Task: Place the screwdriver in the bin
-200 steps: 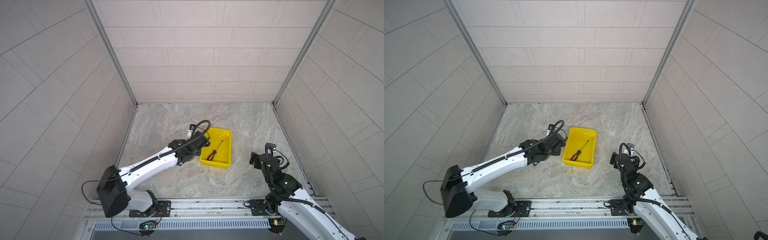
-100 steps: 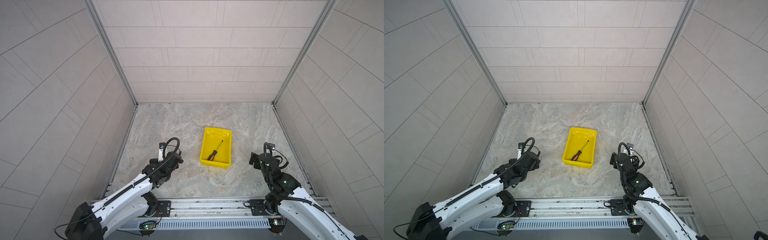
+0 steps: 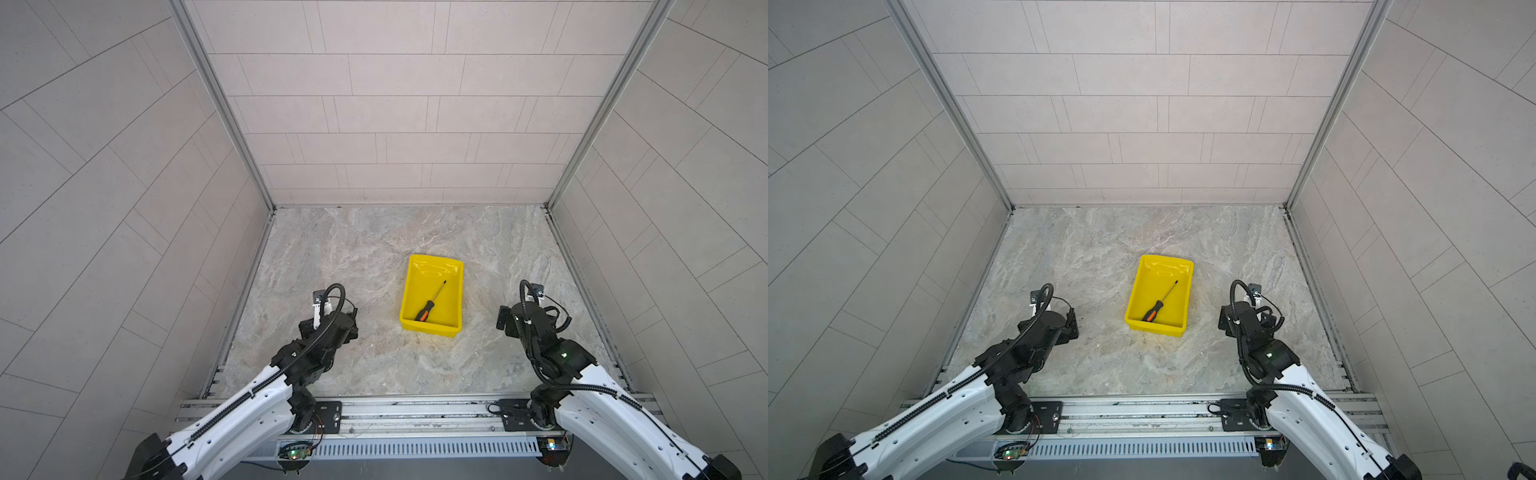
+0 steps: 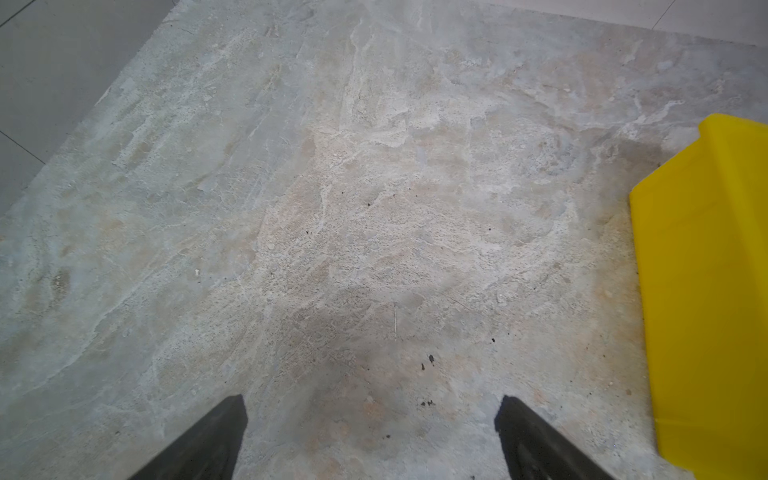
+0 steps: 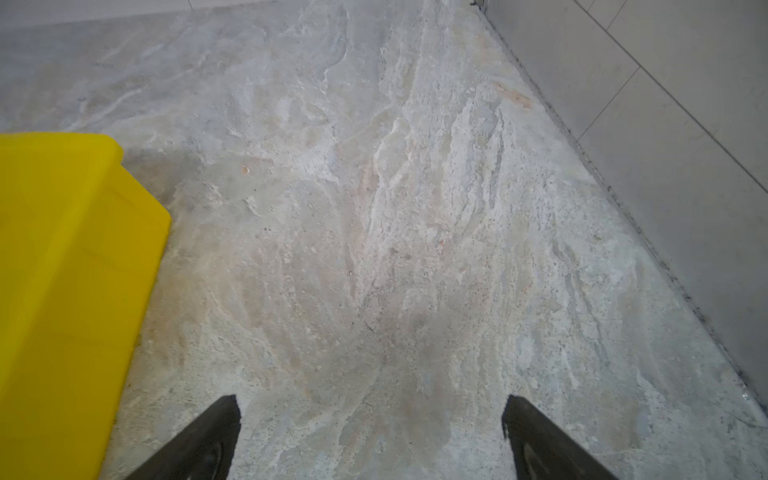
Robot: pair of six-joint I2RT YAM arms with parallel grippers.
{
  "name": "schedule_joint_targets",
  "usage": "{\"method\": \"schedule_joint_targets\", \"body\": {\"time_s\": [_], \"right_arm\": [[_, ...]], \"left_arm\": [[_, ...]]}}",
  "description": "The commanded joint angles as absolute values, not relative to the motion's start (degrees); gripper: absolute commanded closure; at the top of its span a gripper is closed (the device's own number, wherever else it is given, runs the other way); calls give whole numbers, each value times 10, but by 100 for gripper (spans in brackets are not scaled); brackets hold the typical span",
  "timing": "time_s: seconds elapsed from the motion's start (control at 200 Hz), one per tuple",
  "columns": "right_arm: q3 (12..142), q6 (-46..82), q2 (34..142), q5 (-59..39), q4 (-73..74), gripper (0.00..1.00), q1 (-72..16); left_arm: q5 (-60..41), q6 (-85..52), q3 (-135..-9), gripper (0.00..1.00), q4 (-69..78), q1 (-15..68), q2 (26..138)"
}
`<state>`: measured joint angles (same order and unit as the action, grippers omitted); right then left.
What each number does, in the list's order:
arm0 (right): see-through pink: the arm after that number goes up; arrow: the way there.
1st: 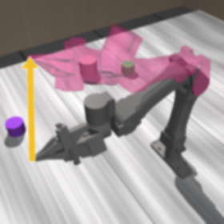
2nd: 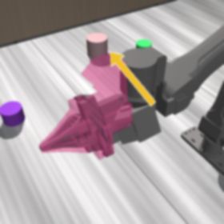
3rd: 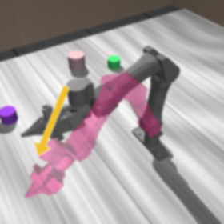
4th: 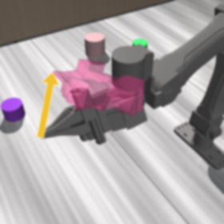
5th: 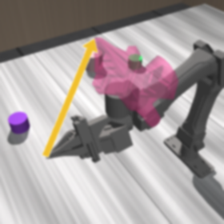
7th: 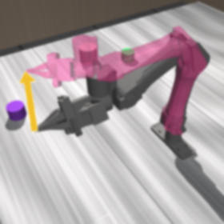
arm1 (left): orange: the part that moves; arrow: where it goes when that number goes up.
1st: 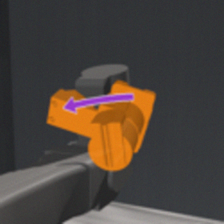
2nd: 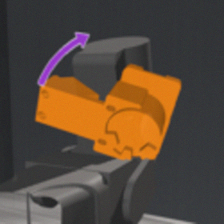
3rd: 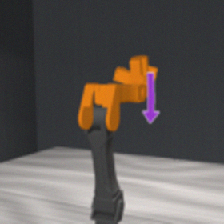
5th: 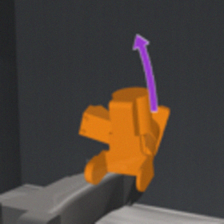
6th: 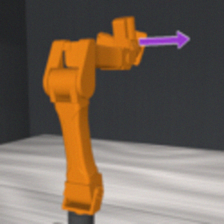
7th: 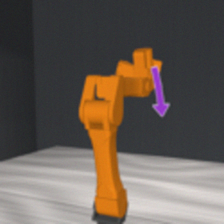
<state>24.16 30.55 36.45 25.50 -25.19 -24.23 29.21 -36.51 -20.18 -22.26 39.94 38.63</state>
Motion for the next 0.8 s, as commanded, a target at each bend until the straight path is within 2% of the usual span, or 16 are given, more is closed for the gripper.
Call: {"method": "schedule_joint_targets", "body": {"time_s": [0.0, 0.13, 0.255, 0.345, 0.455, 0.58, 0.721, 0.746, 0.796], "right_arm": [[321, 265, 378, 306, -236, 1, -227], [398, 196, 444, 333, -160, 1, -176], [410, 146, 519, 374, -71, 1, -140], [361, 89, 560, 372, 70, 3, -132], [252, 25, 606, 308, 272, 11, -132], [158, -37, 665, 286, 504, 12, -132], [178, -62, 690, 288, 439, 10, -131], [183, -62, 698, 286, 430, 2, -131], [187, -68, 717, 285, 432, 0, -131]], "left_arm": [[281, -363, -193, 0, -213, 402, 376], [278, -361, -196, 0, -214, 402, 383], [269, -358, -198, 0, -214, 402, 386], [269, -357, -198, 0, -215, 402, 384], [271, -358, -197, 0, -215, 402, 382], [273, -357, -197, 0, -210, 401, 385], [272, -357, -198, 0, -210, 401, 392], [273, -357, -199, 0, -210, 401, 393], [276, -357, -199, 0, -209, 401, 395]]}}
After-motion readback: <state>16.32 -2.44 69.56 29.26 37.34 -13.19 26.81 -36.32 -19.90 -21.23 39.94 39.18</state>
